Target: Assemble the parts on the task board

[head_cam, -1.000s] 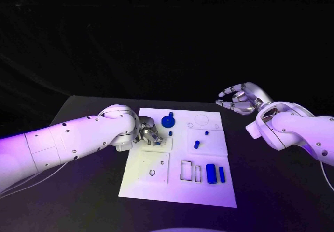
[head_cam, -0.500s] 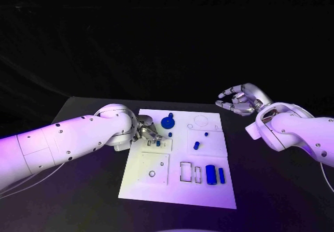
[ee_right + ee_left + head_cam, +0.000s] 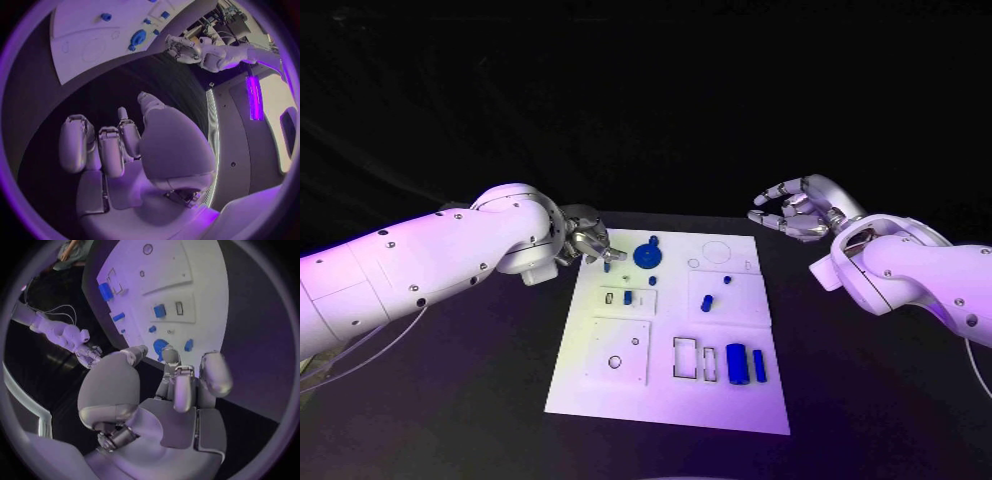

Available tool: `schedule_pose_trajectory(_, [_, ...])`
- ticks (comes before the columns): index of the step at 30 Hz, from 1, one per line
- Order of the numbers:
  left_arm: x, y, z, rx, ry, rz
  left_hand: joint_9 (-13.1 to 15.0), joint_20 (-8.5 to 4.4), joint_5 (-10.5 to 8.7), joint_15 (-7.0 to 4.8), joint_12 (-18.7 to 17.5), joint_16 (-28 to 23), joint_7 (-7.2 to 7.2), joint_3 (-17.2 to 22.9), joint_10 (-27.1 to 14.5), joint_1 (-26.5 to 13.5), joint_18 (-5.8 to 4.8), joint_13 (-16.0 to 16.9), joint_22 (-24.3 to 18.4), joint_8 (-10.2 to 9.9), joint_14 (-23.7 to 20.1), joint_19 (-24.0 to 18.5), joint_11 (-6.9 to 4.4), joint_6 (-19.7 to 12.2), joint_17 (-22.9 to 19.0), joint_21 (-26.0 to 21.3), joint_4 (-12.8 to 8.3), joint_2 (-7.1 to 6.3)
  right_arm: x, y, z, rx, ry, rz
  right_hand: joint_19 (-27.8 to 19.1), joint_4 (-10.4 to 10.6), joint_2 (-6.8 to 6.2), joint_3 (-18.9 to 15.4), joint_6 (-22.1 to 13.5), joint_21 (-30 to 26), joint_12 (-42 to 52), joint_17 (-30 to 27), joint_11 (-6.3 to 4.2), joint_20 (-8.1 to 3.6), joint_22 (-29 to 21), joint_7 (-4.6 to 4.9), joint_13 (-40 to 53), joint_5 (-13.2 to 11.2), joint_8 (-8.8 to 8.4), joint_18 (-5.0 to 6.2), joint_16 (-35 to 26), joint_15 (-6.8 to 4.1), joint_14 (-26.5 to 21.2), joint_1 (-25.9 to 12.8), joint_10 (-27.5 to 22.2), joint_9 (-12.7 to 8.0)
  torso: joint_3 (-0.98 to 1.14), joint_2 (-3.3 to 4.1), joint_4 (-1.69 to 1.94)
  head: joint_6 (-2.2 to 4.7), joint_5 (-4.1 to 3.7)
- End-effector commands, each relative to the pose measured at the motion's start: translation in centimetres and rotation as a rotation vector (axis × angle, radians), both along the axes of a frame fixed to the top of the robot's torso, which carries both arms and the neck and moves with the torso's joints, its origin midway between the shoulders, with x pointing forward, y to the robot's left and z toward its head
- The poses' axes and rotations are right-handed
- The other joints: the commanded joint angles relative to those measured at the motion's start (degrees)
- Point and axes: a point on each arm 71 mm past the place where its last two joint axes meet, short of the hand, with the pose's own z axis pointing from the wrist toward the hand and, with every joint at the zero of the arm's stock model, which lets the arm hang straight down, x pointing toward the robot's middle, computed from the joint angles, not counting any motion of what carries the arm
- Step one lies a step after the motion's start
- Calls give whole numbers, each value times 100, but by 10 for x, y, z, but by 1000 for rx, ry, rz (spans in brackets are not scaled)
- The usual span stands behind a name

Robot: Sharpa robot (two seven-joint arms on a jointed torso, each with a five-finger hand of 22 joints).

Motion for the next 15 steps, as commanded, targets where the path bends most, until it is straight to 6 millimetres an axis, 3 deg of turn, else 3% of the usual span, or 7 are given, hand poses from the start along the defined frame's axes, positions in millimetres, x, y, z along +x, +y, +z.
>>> schedule_pose_trajectory(1, [7, 2, 3, -46, 1, 20, -133, 60, 15, 69, -210, -28, 42, -71, -189, 121, 89, -298, -50, -147, 481, -11, 52, -70, 1069, -36, 1, 1, 0, 1, 0, -2, -5, 7, -35, 31, -5, -2, 22, -36, -26, 625, -26, -4, 541, -1, 185, -30, 32, 70, -18, -50, 396, -46, -19, -2, -2, 9, -1, 17, 19])
schedule_pose_trajectory(15, [28, 10, -8, 37, 5, 50, -237, 92, 9, 86, -183, -16, 48, -175, -127, 148, 83, -310, 13, -163, 492, 18, 63, 78, 1101, -4, 20, 40, 0, 1, -1, -3, -3, 7, -36, 35, -8, -4, 20, -41, -27, 629, -26, -5, 539, -2, 183, -38, 36, 71, -18, -50, 397, -71, -19, -2, -4, 13, -6, 0, 38])
